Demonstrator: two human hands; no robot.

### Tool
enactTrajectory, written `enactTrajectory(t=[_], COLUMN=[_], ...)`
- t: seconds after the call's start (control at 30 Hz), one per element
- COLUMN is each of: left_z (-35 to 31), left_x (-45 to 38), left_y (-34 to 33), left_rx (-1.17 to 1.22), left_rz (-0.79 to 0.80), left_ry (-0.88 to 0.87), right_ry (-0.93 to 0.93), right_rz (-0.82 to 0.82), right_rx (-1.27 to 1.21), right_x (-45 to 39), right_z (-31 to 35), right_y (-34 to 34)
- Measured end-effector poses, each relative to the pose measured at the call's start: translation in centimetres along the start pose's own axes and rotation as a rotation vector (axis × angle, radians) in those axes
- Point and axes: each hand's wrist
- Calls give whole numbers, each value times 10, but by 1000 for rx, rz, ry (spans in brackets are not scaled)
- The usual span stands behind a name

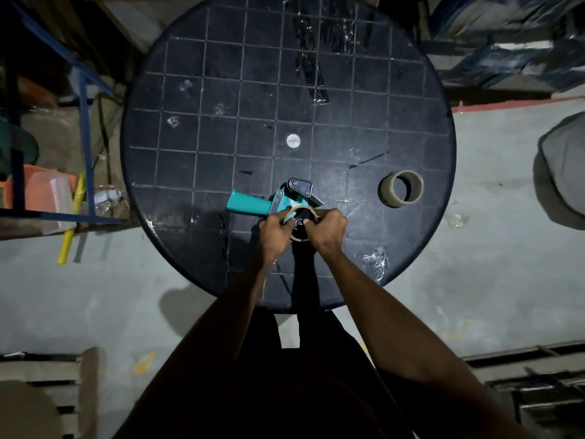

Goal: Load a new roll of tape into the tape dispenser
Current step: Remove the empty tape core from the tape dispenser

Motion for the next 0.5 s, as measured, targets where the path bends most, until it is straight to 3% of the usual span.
enactTrajectory(t=[0.5], left_z=[-4], left_x=[-1], left_y=[3], left_rx=[-16], left_rz=[-3], left_ry=[6], right_ry=[-98], right_rz=[-55], right_rx=[-14], right_x=[-8], right_z=[5], right_y=[-7])
Point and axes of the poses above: each hand's wrist, its own x-axis away from the middle knuckle, its own y-axis out of the back of the hand, z = x × y, and after that the axes turned 6 degrees about x, right-handed
